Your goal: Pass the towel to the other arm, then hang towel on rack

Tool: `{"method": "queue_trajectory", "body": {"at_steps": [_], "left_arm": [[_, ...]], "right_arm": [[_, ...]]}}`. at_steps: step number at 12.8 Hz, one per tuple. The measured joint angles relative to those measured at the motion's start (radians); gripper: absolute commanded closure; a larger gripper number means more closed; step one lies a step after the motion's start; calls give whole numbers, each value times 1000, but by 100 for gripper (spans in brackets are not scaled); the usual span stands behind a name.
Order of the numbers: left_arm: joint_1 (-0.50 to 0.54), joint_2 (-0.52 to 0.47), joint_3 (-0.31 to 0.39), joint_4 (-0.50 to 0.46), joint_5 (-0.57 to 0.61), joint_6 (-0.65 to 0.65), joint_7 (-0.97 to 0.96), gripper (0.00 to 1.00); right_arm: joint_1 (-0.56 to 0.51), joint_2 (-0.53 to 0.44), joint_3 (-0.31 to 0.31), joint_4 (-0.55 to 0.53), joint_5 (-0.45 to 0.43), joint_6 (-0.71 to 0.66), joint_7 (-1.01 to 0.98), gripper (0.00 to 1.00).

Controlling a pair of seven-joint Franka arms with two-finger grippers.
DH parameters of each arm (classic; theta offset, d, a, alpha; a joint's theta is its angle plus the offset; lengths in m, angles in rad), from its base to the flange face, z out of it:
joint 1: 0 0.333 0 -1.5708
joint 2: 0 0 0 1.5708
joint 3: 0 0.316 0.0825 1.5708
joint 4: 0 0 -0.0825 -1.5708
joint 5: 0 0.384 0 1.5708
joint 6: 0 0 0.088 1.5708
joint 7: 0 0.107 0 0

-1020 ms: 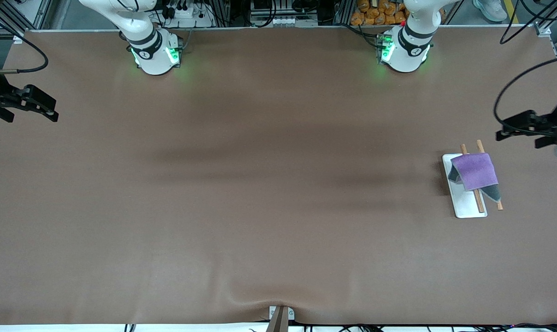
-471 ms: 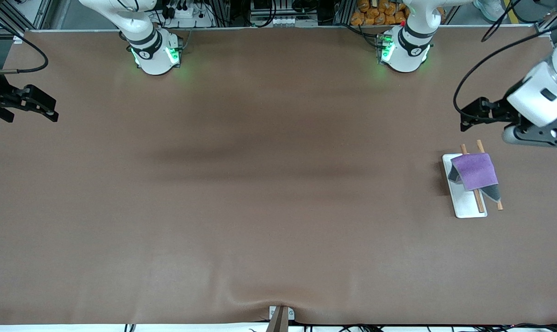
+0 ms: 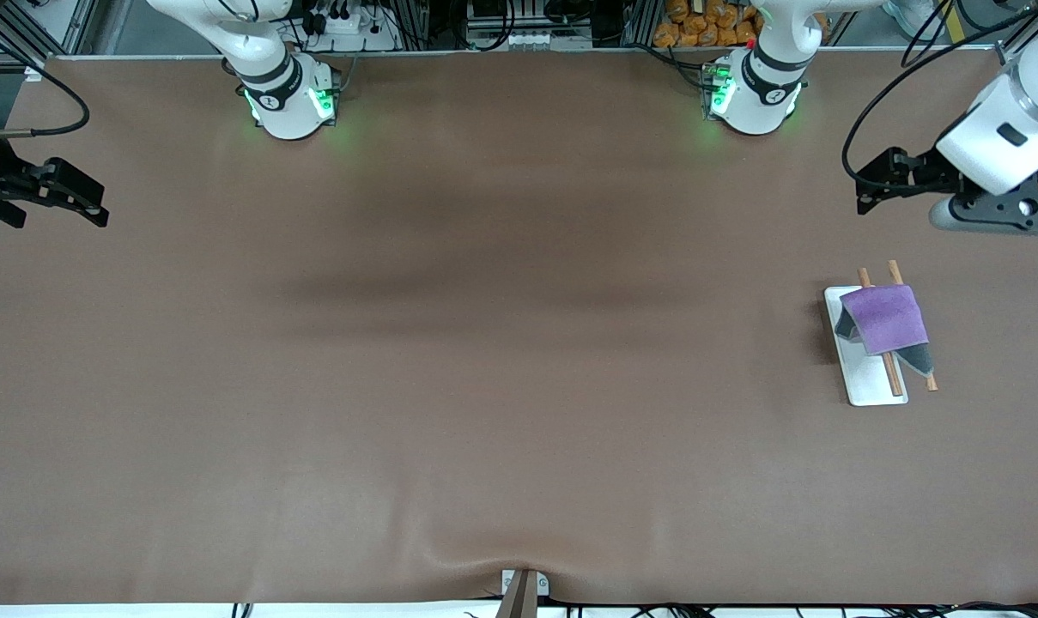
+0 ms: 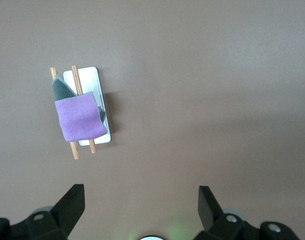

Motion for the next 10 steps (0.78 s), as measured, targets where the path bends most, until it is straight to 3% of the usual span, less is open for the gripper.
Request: {"method": "queue_trajectory", "body": {"at_steps": [5, 10], "left_arm": [[-3, -115, 82, -151, -1, 76, -2, 0], [-3, -135, 111, -159, -2, 80, -2, 0]], "right_arm": [[0, 0, -1, 0, 0, 0, 0, 0], [0, 1, -1, 0, 0, -1, 0, 0]]}}
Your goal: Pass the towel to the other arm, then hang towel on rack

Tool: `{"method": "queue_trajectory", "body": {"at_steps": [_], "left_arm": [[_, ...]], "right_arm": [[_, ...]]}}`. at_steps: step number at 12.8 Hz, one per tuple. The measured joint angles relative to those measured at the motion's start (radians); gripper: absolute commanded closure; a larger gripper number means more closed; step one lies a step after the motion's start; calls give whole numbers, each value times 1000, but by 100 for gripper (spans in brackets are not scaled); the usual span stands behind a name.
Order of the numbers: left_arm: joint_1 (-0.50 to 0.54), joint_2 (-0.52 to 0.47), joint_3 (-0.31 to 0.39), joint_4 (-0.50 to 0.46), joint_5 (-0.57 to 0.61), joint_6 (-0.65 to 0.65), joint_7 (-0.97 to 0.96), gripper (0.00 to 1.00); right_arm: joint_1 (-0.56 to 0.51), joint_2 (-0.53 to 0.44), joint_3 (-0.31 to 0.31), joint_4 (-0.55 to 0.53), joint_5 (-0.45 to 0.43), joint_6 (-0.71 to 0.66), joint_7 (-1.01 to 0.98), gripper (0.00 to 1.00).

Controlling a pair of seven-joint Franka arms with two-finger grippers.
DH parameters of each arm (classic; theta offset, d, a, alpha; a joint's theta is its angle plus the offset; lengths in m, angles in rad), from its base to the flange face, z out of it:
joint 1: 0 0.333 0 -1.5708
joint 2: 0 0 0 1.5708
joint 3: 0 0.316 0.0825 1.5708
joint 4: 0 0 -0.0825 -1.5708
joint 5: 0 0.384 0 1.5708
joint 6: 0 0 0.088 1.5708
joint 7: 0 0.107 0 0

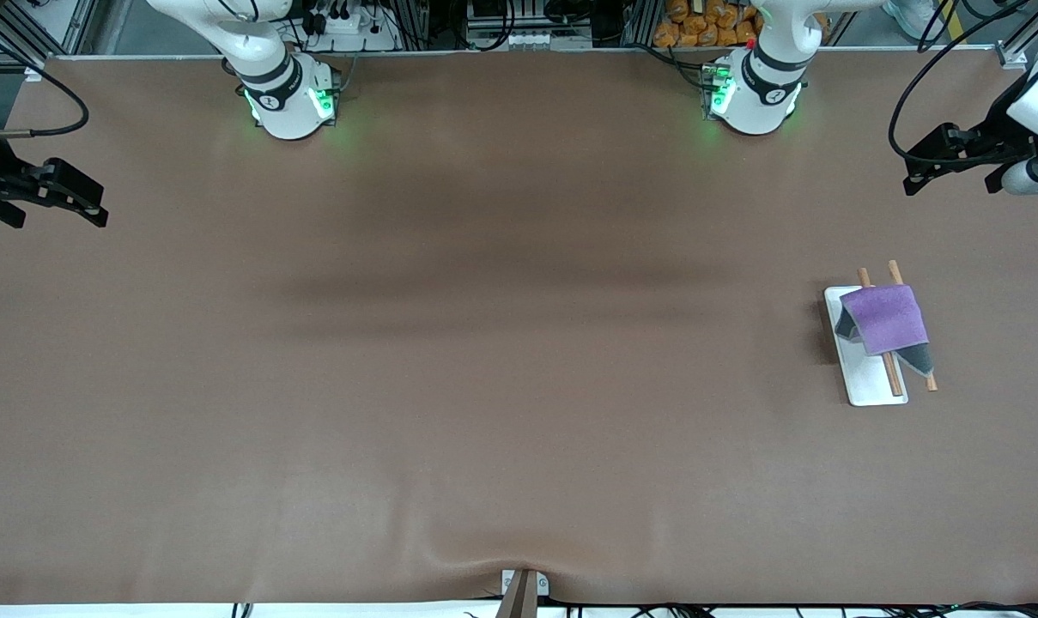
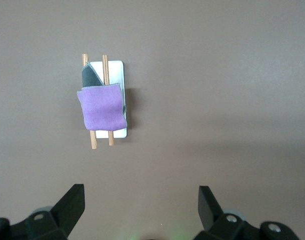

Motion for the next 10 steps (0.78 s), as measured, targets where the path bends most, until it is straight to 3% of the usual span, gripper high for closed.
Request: {"method": "queue_trajectory", "body": {"at_steps": [10], "left_arm": [[-10, 17, 22, 25, -37, -32, 0, 0]], "right_arm": [[-14, 1, -1, 0, 3, -3, 0, 0]]}}
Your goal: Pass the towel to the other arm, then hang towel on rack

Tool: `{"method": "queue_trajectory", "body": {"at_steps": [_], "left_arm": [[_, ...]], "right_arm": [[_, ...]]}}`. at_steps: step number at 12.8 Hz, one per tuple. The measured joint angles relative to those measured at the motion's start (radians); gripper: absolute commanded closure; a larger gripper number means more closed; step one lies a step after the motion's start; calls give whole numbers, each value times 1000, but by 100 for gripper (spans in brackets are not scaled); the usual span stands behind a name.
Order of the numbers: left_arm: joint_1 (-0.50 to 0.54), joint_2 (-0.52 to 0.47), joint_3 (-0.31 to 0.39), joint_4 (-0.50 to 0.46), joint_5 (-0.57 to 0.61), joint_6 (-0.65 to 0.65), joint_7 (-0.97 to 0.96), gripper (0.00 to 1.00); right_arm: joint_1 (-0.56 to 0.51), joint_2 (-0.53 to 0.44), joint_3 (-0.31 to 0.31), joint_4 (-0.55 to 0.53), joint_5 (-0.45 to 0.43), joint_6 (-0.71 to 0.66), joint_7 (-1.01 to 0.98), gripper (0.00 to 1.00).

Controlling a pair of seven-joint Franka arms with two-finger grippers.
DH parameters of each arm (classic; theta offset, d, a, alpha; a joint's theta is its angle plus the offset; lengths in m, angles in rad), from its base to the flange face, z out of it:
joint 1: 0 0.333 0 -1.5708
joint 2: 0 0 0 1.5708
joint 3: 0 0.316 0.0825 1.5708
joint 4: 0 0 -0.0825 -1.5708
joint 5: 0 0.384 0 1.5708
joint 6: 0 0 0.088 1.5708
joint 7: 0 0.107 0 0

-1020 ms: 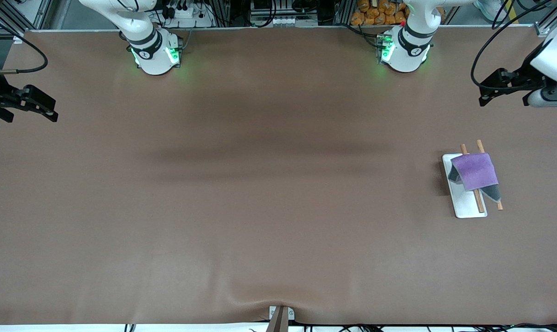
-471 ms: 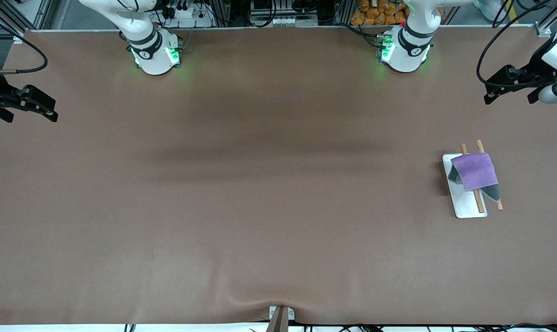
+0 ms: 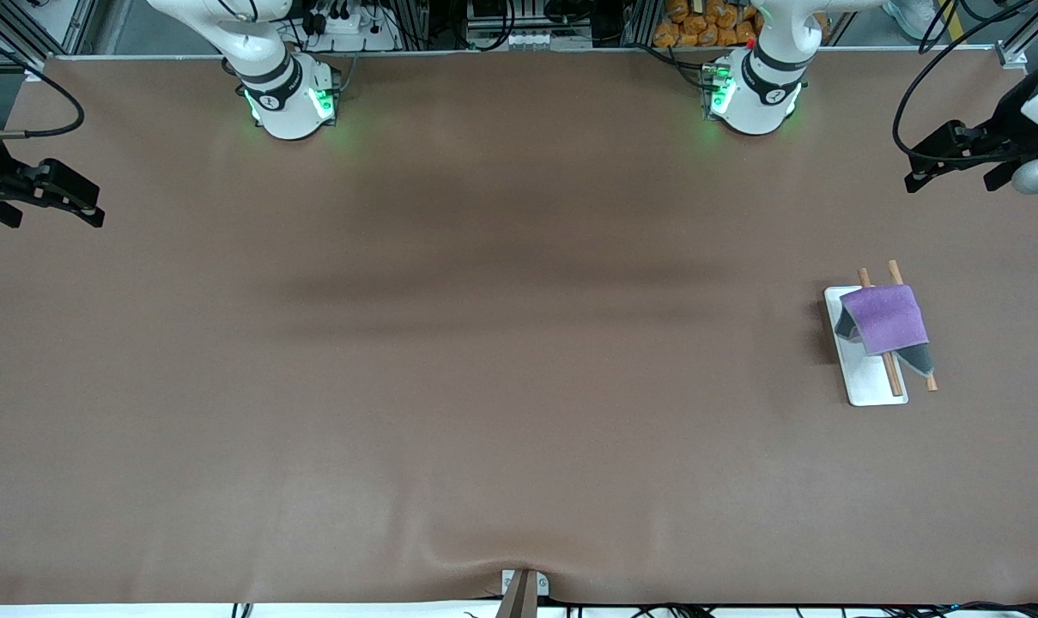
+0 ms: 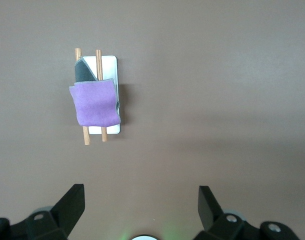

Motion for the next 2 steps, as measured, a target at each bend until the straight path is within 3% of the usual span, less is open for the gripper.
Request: {"method": "queue_trajectory", "body": {"at_steps": [2], "left_arm": [[-6, 11, 0, 12, 0, -6, 0, 0]], "right_arm": [[-2, 1, 0, 0, 0, -1, 0, 0]]}}
